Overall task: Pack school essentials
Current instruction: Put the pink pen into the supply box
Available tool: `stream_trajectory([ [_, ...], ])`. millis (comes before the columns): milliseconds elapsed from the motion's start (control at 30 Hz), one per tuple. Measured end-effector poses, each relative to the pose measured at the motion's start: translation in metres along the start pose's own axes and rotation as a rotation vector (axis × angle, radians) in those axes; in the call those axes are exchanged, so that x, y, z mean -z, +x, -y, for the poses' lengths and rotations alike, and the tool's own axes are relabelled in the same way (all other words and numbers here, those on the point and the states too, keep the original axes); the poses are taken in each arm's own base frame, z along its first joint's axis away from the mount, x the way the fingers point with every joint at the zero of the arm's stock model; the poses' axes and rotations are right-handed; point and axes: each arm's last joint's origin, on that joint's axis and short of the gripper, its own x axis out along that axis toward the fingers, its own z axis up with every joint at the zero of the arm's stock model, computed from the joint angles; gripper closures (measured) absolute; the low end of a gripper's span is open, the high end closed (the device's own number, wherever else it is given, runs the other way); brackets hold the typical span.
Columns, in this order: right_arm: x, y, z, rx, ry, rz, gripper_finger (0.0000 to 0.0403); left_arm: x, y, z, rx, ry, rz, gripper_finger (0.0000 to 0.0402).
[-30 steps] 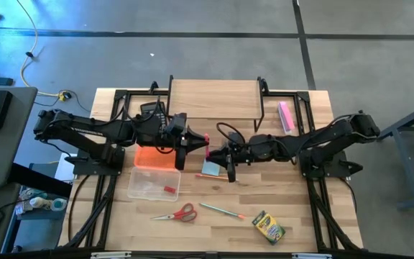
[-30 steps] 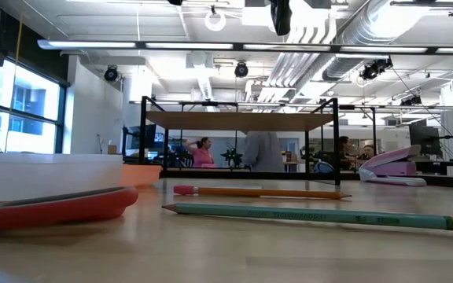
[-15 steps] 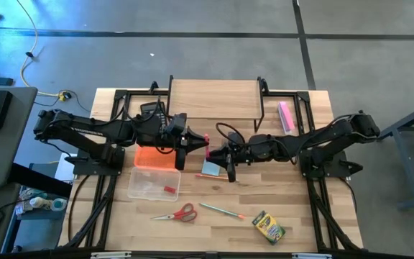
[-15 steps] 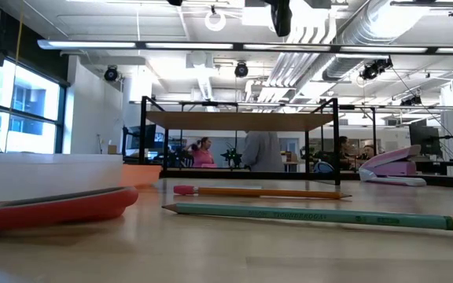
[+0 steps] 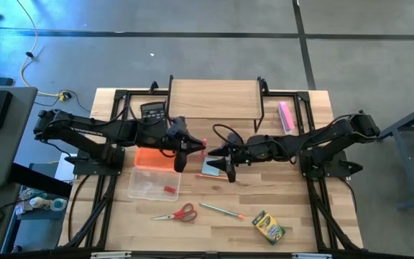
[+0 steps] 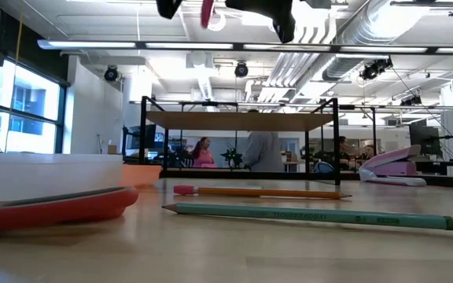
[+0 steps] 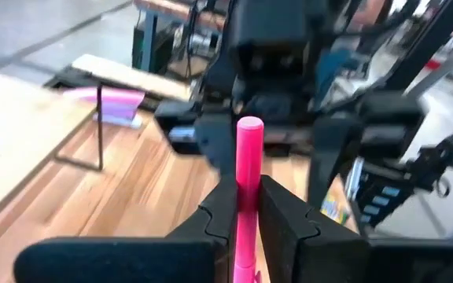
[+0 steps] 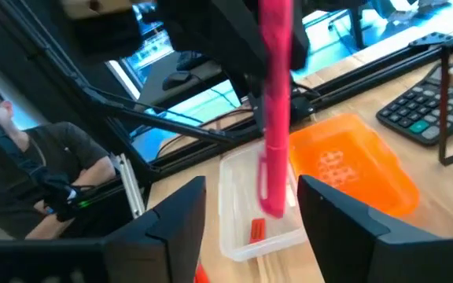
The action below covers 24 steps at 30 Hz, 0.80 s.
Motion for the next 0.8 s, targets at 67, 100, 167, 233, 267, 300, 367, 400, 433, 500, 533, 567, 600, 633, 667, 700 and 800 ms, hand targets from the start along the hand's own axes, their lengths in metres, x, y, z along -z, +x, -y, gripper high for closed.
stream_trajectory([
  [67,0.000,-0.002,0.000,-0.003,0.008,-0.020,0.0209,0.004,-0.001,-0.002,-0.016,0.006,-0.048,0.0372],
  [100,0.000,-0.003,0.000,-0.003,0.019,-0.028,0.0208,0.007,-0.002,-0.002,-0.024,0.009,-0.073,0.0370],
  [167,0.000,-0.007,0.000,0.007,0.019,-0.049,0.0208,0.011,-0.003,-0.004,-0.040,0.015,-0.125,0.0368],
  [233,-0.002,-0.011,0.000,0.013,0.017,-0.059,0.0208,0.017,-0.004,-0.003,-0.047,0.024,-0.176,0.0368],
  [267,-0.002,-0.014,0.001,0.022,0.015,-0.072,0.0208,0.019,-0.005,-0.001,-0.047,0.024,-0.198,0.0369],
  [300,-0.002,-0.016,0.001,0.031,0.014,-0.078,0.0208,0.022,-0.006,0.001,-0.043,0.024,-0.220,0.0369],
  [367,-0.003,-0.019,0.002,0.058,0.010,-0.086,0.0208,0.029,-0.009,0.008,-0.033,0.034,-0.276,0.0370],
  [400,-0.002,-0.020,0.003,0.072,0.007,-0.095,0.0208,0.033,-0.010,0.011,-0.026,0.046,-0.308,0.0370],
  [433,-0.002,-0.021,0.003,0.079,0.006,-0.102,0.0208,0.038,-0.012,0.015,-0.020,0.057,-0.342,0.0370],
  [500,0.000,-0.021,0.004,0.087,0.004,-0.114,0.0208,0.047,-0.017,0.022,-0.015,0.068,-0.412,0.0369],
  [533,0.000,-0.021,0.004,0.090,0.003,-0.120,0.0208,0.051,-0.019,0.024,-0.015,0.076,-0.450,0.0368],
  [567,0.000,-0.021,0.004,0.093,0.003,-0.123,0.0208,0.056,-0.022,0.026,-0.017,0.085,-0.488,0.0368],
  [600,0.000,-0.021,0.005,0.096,0.003,-0.125,0.0208,0.060,-0.025,0.028,-0.022,0.093,-0.528,0.0368],
  [633,0.000,-0.021,0.006,0.102,0.003,-0.129,0.0208,0.064,-0.028,0.030,-0.028,0.098,-0.565,0.0368],
  [667,0.001,-0.021,0.007,0.107,0.004,-0.134,0.0208,0.068,-0.030,0.031,-0.036,0.097,-0.599,0.0368],
  [700,0.000,-0.021,0.008,0.111,0.006,-0.134,0.0208,0.071,-0.033,0.033,-0.044,0.099,-0.634,0.0368],
  [800,-0.002,-0.020,0.013,0.126,0.010,-0.126,0.0208,0.081,-0.042,0.037,-0.065,0.112,-0.722,0.0367],
])
